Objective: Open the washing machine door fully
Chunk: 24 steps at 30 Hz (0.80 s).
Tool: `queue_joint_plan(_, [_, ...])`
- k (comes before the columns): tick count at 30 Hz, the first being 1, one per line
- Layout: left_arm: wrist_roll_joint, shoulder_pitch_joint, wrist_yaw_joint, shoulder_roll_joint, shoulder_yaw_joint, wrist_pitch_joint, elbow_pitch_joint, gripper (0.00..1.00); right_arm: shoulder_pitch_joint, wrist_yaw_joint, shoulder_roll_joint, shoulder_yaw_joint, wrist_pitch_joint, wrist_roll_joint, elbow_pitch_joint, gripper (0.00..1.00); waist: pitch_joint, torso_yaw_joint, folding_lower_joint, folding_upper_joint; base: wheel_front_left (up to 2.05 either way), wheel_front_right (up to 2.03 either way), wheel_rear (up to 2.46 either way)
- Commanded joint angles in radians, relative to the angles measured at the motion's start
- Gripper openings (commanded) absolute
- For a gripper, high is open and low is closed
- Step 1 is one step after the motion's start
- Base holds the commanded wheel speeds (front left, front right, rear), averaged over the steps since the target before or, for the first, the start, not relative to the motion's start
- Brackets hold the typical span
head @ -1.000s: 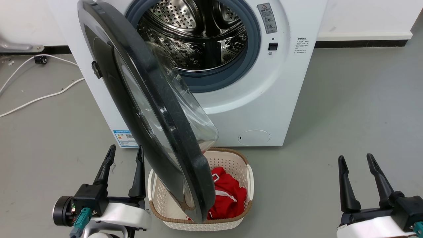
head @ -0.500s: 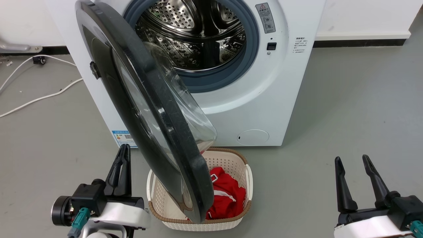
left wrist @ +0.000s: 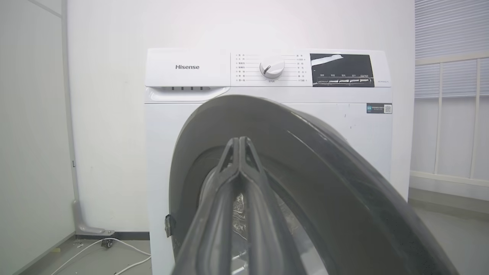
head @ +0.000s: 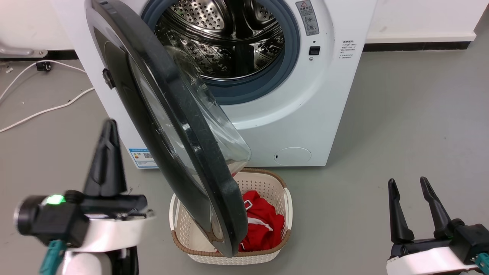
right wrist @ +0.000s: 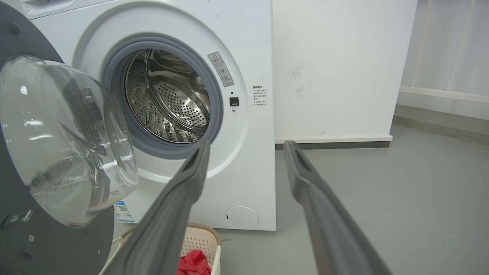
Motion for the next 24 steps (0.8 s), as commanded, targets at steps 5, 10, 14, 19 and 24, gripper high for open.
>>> queue_joint_plan(5, [0.019, -0.064, 0.015, -0.001, 0.011, -0.002, -0.237, 0.0, -0.017, 0.0, 0.002, 0.001, -0.003, 0.012, 0.004, 1.0, 0.004, 0.0, 0.0, 0.0, 0.0, 0.0, 0.0])
queue_joint_plan(10, [0.036, -0.106, 0.001, -0.001, -0.029, -0.002, -0.406, 0.0, -0.019, 0.0, 0.002, 0.002, -0.002, 0.018, 0.004, 1.0, 0.008, -0.004, 0.0, 0.0, 0.0, 0.0, 0.0])
queue_joint_plan(14, [0.052, -0.121, -0.02, 0.001, -0.1, -0.002, -0.481, 0.0, -0.024, 0.0, 0.002, 0.0, -0.002, 0.023, 0.004, 1.0, 0.013, -0.008, 0.0, 0.0, 0.0, 0.0, 0.0])
queue_joint_plan(19, [0.053, -0.073, -0.04, 0.034, -0.259, -0.001, -0.443, 0.0, -0.028, 0.0, 0.002, 0.001, -0.003, 0.028, 0.007, 1.0, 0.016, -0.012, 0.0, 0.0, 0.0, 0.0, 0.0])
queue_joint_plan(24, [0.04, -0.01, -0.045, 0.087, -0.4, -0.002, -0.348, 0.0, -0.027, 0.0, 0.002, 0.003, -0.002, 0.032, 0.01, 1.0, 0.018, -0.015, 0.0, 0.0, 0.0, 0.0, 0.0])
